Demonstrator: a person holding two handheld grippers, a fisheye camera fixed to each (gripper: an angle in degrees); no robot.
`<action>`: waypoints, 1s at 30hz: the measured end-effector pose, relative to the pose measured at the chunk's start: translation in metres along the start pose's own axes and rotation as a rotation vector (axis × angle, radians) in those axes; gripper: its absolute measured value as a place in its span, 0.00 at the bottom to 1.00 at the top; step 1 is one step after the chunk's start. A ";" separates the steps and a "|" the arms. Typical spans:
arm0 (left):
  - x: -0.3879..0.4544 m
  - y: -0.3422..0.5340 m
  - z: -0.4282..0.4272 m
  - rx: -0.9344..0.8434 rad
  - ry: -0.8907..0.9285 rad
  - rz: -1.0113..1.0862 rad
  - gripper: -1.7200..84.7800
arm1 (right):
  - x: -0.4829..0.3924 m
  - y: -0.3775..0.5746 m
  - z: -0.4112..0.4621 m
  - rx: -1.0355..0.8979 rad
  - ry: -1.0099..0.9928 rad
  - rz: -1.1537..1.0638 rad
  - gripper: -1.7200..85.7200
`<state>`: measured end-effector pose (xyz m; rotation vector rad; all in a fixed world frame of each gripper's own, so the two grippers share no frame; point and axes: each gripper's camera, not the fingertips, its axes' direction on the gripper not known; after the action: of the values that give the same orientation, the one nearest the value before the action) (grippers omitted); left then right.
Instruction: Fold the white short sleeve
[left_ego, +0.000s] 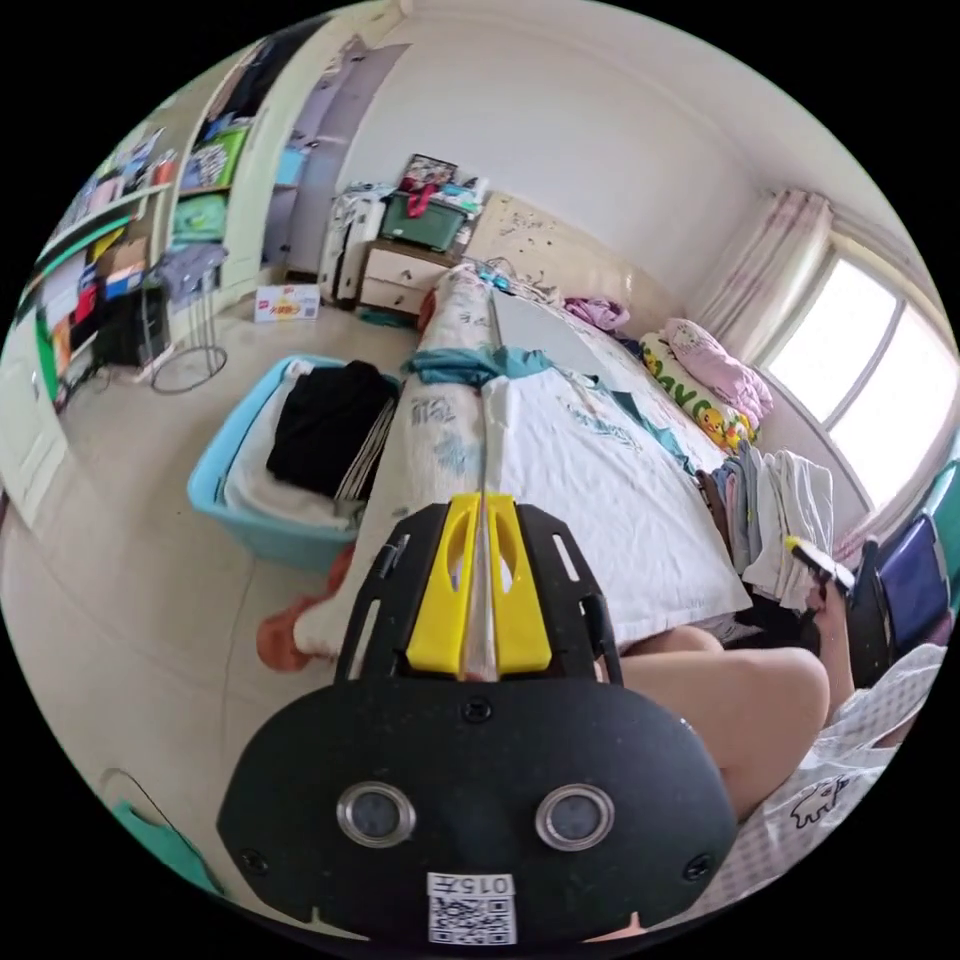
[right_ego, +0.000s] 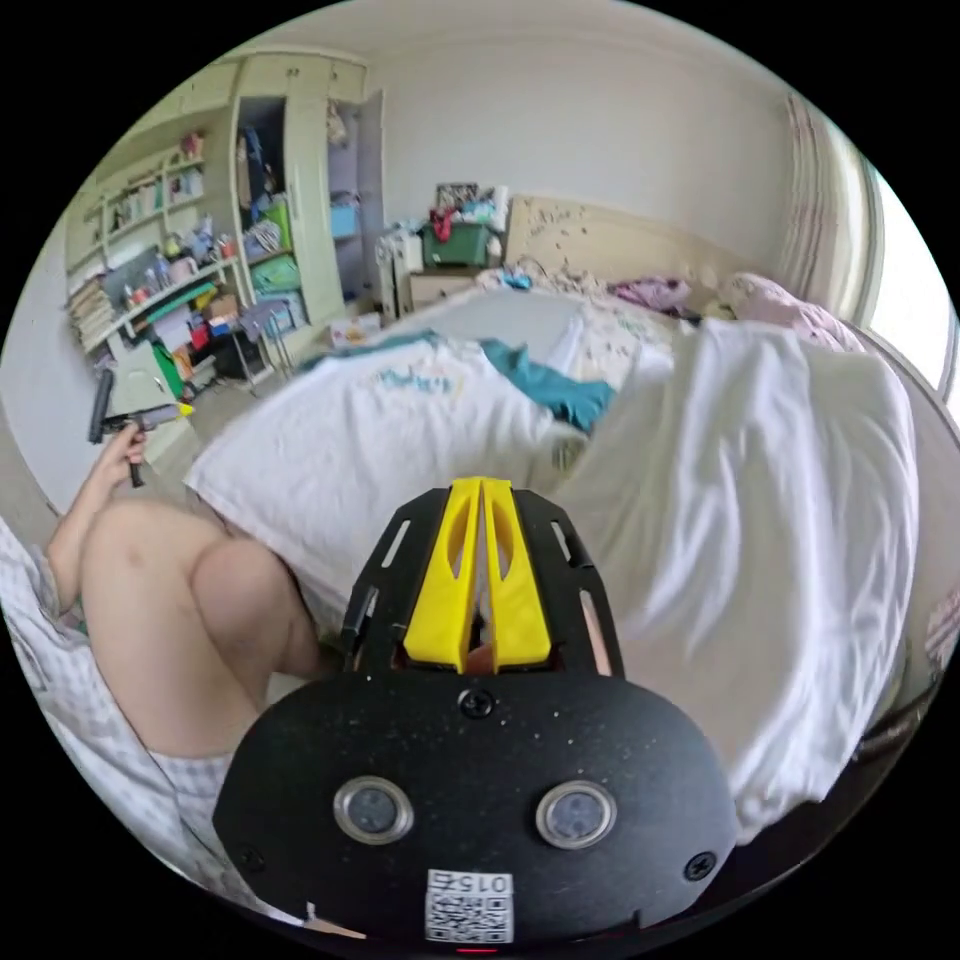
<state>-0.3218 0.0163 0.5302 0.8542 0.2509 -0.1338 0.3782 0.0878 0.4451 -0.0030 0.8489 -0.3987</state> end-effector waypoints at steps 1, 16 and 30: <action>0.012 -0.027 0.015 -0.012 0.006 0.053 0.02 | 0.003 -0.027 0.010 0.051 -0.056 -0.012 0.02; 0.113 -0.248 0.351 -0.145 -0.076 0.172 0.02 | 0.068 -0.287 0.383 -0.212 0.075 0.191 0.01; 0.118 -0.271 0.474 -0.238 -0.210 0.282 0.01 | 0.099 -0.305 0.519 -0.425 0.507 0.076 0.01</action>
<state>-0.1885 -0.5219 0.5995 0.6254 -0.0514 0.0695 0.7117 -0.3089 0.7674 -0.2725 1.4188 -0.1384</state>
